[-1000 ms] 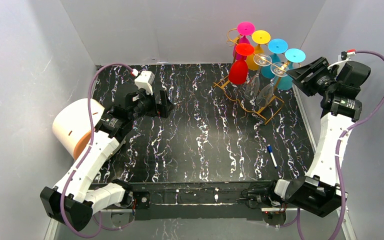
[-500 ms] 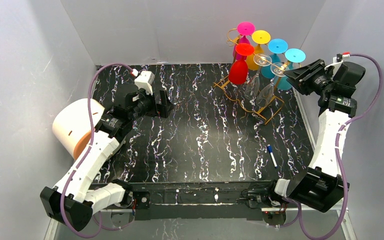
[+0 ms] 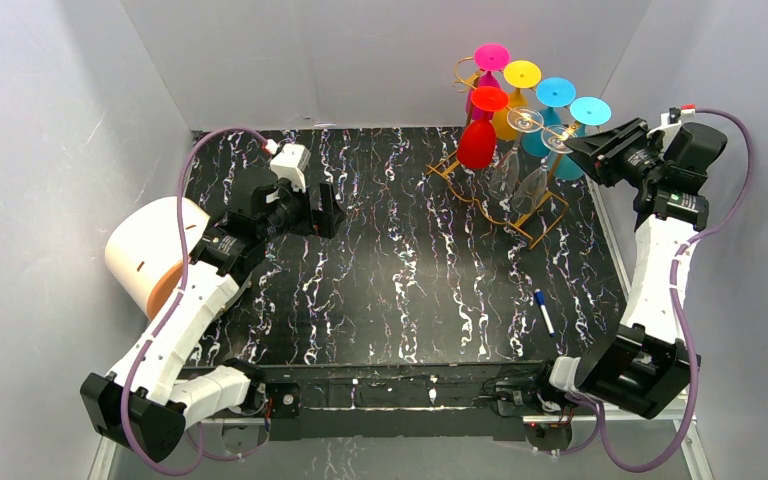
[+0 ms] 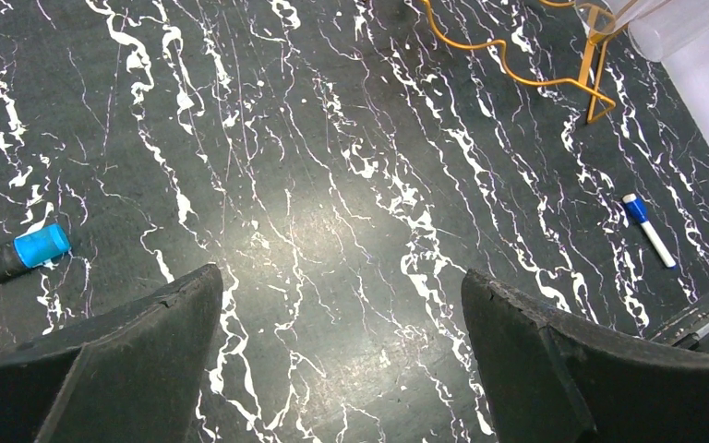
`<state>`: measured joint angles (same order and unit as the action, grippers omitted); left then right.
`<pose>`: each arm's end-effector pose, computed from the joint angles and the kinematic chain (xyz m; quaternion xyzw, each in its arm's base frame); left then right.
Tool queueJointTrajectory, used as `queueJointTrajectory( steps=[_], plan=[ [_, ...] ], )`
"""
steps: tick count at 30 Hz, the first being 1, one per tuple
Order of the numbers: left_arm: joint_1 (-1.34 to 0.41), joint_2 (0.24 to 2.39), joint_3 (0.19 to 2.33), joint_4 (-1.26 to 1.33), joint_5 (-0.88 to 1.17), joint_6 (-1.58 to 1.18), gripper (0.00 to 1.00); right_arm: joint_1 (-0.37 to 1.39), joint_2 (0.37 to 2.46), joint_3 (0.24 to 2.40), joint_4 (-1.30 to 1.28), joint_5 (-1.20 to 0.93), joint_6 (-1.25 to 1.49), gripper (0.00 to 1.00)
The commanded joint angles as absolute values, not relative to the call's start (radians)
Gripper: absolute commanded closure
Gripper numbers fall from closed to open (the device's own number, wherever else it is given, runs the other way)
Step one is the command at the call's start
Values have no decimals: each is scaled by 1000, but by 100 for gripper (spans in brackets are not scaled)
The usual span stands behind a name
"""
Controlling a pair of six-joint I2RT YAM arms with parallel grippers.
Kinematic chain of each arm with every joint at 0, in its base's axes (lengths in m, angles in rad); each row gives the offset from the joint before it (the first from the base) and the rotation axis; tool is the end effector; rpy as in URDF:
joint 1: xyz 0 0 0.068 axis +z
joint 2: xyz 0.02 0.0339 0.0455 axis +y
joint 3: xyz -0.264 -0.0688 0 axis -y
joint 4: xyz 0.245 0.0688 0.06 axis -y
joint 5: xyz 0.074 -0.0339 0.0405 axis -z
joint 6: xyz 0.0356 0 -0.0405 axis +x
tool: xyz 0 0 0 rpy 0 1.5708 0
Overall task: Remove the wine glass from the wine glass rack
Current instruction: Pick up the wine glass from the wine rack.
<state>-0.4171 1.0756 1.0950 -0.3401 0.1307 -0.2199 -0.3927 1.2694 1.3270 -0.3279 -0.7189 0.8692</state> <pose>0.2194 -0.1023 0.3761 0.1177 0.8015 -0.2331 0.5379 0.2676 -0.0855 0.4127 0.2676 0.7272 0.4058 0.4846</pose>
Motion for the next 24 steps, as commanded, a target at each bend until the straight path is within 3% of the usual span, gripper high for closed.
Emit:
queueJointTrajectory(
  steps=[1, 21, 24],
  plan=[
    [-417, 1079, 1138, -367, 118, -197, 2, -400, 1278, 1325, -258, -741, 901, 58],
    [-417, 1087, 1136, -407, 64, -129, 2, -399, 1244, 1269, -210, -674, 977, 63],
    [-417, 1093, 1143, -407, 71, -124, 2, -398, 1248, 1282, -206, -668, 991, 68]
  ],
)
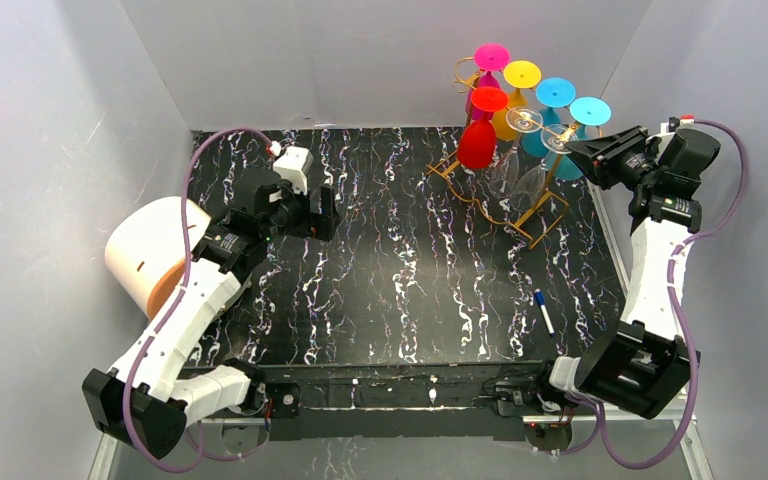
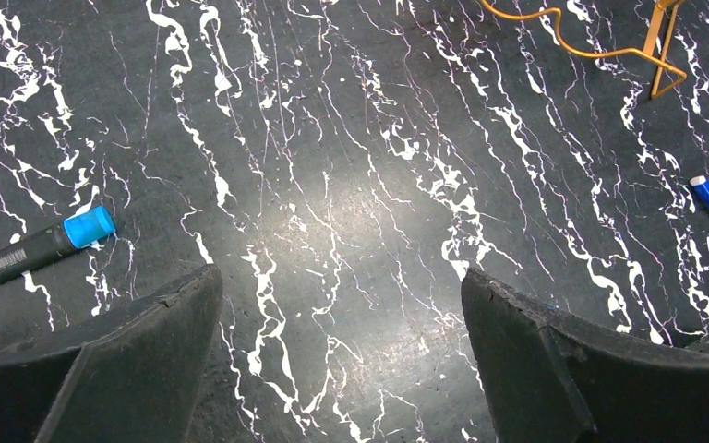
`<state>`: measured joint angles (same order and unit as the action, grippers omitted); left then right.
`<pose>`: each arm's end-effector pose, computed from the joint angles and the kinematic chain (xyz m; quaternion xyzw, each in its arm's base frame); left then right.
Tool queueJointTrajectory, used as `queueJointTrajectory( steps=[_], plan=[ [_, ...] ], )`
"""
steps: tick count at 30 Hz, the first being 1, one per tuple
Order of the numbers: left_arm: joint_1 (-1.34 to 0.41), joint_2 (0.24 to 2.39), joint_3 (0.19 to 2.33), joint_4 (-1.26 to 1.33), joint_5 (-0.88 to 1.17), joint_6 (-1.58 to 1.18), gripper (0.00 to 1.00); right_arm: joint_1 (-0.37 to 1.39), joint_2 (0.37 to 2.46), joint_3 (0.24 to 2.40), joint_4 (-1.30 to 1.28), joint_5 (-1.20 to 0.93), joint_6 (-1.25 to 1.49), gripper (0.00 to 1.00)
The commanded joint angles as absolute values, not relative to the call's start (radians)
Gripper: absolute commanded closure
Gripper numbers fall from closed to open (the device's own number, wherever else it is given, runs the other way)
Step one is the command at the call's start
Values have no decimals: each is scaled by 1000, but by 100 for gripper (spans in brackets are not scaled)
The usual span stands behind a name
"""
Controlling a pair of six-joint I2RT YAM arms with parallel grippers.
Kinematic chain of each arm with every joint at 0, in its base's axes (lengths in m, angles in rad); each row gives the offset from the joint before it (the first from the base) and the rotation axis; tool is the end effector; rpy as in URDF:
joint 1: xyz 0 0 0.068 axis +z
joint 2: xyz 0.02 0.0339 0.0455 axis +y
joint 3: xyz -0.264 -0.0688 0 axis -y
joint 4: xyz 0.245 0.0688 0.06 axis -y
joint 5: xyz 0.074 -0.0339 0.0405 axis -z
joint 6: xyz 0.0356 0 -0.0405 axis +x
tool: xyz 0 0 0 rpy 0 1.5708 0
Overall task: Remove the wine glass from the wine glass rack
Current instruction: Pick up the wine glass from the wine rack.
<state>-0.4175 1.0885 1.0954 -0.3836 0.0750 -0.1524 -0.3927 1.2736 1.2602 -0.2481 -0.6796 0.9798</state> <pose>0.2219 -0.1014 0.3688 0.1301 0.8164 -0.1877 0.5304 0.2734 -0.0890 0.3963 0.3169 0.7072 0.4192 0.4730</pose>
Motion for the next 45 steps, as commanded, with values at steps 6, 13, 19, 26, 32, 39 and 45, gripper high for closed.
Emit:
queueJointTrajectory(
  steps=[6, 13, 19, 26, 32, 39, 45],
  plan=[
    [-417, 1091, 1145, -410, 76, -123, 2, -399, 1251, 1273, -189, -675, 1039, 75],
    [-417, 1077, 1143, -416, 51, -109, 2, -399, 1238, 1289, -217, -688, 1055, 81],
    [-417, 1081, 1152, -414, 58, -116, 2, -399, 1225, 1317, -227, -703, 1085, 90],
    [-417, 1092, 1163, -411, 67, -128, 2, -399, 1221, 1319, -187, -750, 1152, 99],
    [-417, 1092, 1161, -413, 77, -134, 2, -399, 1229, 1321, -167, -788, 1169, 99],
    [-417, 1088, 1157, -413, 98, -140, 2, -399, 1231, 1318, -153, -844, 1158, 99],
    [-417, 1088, 1155, -411, 106, -156, 2, -400, 1230, 1319, -173, -872, 1122, 99]
  ],
)
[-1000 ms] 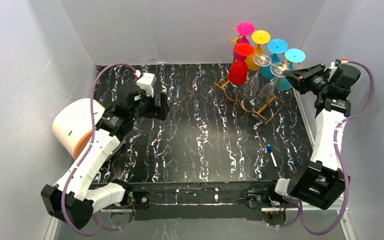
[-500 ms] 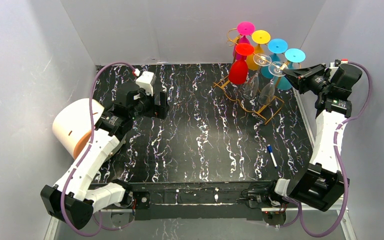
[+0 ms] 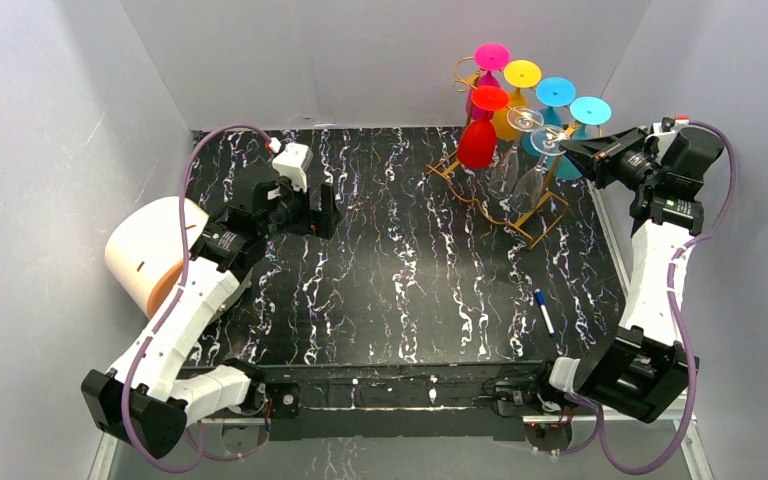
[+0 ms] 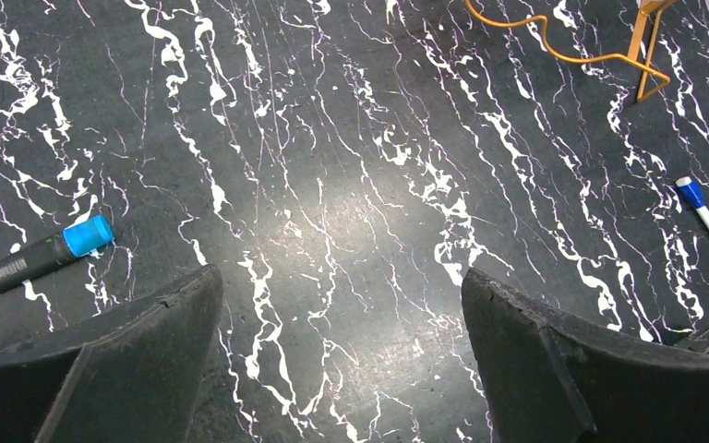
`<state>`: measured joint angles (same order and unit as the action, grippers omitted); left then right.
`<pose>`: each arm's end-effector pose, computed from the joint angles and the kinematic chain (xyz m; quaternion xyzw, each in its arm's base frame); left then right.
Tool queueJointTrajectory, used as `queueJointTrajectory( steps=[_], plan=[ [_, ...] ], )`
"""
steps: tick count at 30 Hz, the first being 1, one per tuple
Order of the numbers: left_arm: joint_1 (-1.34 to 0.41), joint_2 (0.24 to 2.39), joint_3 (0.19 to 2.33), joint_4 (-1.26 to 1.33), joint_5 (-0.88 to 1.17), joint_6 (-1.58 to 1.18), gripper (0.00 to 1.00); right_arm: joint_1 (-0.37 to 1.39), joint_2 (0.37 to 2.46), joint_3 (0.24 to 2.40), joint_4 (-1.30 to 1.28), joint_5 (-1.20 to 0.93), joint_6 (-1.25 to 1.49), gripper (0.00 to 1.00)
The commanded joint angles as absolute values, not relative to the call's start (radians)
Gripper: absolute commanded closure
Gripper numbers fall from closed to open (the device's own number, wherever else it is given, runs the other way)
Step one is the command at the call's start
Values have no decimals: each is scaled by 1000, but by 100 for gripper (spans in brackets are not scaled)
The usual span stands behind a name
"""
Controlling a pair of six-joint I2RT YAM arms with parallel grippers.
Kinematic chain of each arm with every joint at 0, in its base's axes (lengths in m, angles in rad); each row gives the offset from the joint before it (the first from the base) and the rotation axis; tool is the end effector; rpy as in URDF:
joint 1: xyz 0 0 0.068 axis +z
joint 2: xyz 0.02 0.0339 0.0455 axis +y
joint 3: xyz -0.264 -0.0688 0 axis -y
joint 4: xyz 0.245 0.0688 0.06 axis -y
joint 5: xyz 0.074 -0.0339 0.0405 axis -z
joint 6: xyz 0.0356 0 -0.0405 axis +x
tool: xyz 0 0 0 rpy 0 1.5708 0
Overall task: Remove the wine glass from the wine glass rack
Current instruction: Pick up the wine glass from the wine rack, then place the wine glass at the center of the board.
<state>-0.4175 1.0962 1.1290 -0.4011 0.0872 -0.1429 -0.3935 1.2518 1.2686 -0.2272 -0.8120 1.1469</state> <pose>0.2221 -0.1019 0.3769 0.1372 0.8127 -0.1908 0.5332 0.2662 -0.0825 0.4077 0.3190 0.6856 0.4981 0.4244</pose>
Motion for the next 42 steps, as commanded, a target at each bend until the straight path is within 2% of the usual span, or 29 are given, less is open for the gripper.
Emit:
queueJointTrajectory(
  steps=[1, 9, 21, 29, 38, 42],
  plan=[
    [-417, 1088, 1153, -412, 105, -160, 2, -400, 1228, 1319, -179, -877, 1116, 99],
    [-417, 1072, 1136, -392, 88, -203, 2, -399, 1190, 1290, -162, -971, 1002, 99],
    [-417, 1072, 1105, -335, 194, -263, 2, -381, 1121, 1249, -265, -1030, 855, 99],
    [-417, 1100, 1083, -264, 333, -323, 2, -240, 1068, 1227, -445, -964, 680, 99],
    [-417, 1119, 1022, -86, 564, -463, 10, 21, 998, 1125, -404, -839, 658, 99],
    [-420, 1113, 936, 114, 690, -602, 12, 101, 988, 1115, -377, -817, 645, 99]
  ],
)
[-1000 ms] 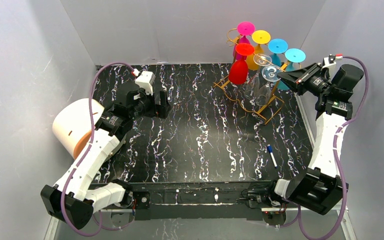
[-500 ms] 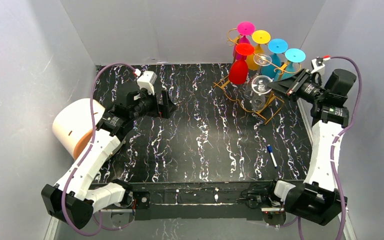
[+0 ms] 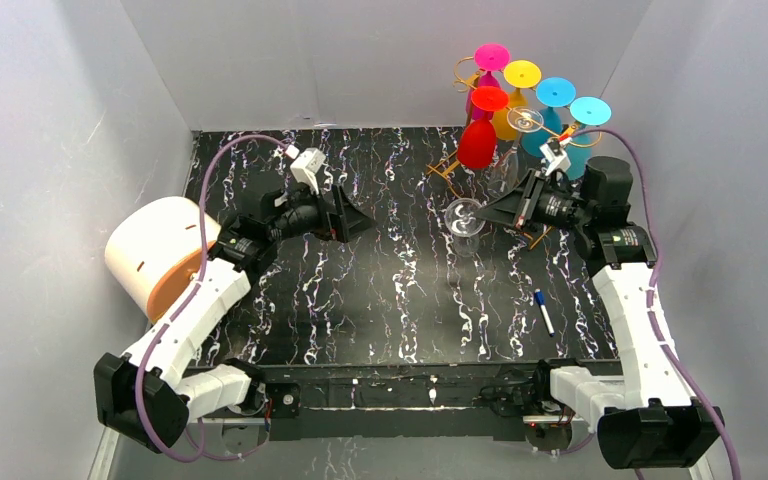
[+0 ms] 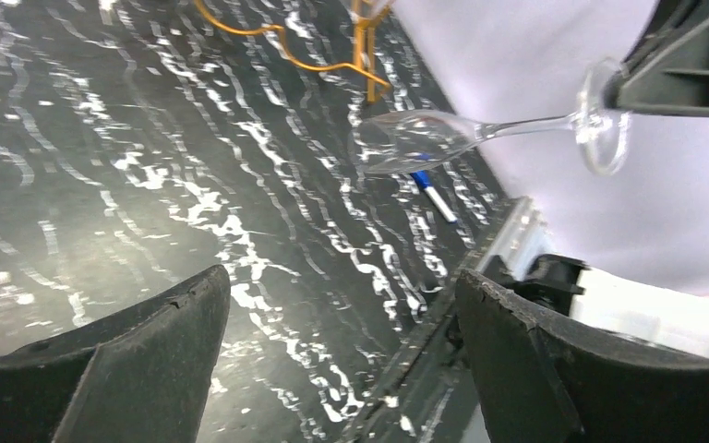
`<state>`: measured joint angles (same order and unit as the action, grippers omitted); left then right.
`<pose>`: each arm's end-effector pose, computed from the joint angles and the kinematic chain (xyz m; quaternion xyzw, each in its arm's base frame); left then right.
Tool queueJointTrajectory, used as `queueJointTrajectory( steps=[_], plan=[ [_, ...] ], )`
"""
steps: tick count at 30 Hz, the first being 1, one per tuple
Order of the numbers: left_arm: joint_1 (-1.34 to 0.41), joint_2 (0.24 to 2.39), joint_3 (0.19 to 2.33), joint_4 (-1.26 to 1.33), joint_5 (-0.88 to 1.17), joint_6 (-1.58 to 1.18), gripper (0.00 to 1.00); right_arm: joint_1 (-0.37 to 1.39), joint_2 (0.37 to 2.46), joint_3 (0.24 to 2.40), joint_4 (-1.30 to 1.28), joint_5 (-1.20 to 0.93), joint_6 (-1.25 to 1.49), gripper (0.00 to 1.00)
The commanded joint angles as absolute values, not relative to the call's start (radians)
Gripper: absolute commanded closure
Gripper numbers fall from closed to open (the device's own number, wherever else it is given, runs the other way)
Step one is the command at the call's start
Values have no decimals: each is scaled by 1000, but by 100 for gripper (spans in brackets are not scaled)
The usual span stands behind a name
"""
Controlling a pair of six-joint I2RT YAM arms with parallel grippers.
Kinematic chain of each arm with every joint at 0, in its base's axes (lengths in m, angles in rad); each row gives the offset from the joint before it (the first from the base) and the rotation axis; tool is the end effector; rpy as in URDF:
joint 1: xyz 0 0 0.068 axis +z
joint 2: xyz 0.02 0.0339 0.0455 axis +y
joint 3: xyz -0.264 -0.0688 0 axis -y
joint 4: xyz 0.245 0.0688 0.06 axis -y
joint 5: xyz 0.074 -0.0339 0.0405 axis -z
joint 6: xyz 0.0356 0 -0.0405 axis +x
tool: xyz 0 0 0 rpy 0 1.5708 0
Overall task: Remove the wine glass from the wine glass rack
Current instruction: Place the wine glass at the center of the board.
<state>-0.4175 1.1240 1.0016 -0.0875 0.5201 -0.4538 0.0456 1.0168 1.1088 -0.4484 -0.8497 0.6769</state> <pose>0.2296 -0.1212 0.3594 0.1481 0.7540 -0.4378 0.4669 0.2095 0.0363 0.3862 0.0087 0.7843 0.5004 0.3666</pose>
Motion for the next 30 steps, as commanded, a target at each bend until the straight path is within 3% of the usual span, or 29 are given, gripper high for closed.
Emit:
queueJointTrajectory(
  steps=[1, 7, 18, 24, 30],
  plan=[
    [-423, 1110, 916, 166, 707, -636, 12, 129, 993, 1115, -376, -813, 638, 99],
    [-443, 1108, 811, 517, 775, -880, 17, 276, 1028, 1114, -344, -746, 623, 99],
    [-506, 1137, 805, 525, 824, -874, 38, 468, 1115, 1076, -175, -693, 664, 99],
    [-523, 1156, 807, 491, 851, -848, 45, 502, 1144, 1074, -124, -692, 672, 99],
    [-548, 1176, 820, 463, 858, -821, 62, 522, 1154, 1067, -74, -722, 687, 99]
  ],
)
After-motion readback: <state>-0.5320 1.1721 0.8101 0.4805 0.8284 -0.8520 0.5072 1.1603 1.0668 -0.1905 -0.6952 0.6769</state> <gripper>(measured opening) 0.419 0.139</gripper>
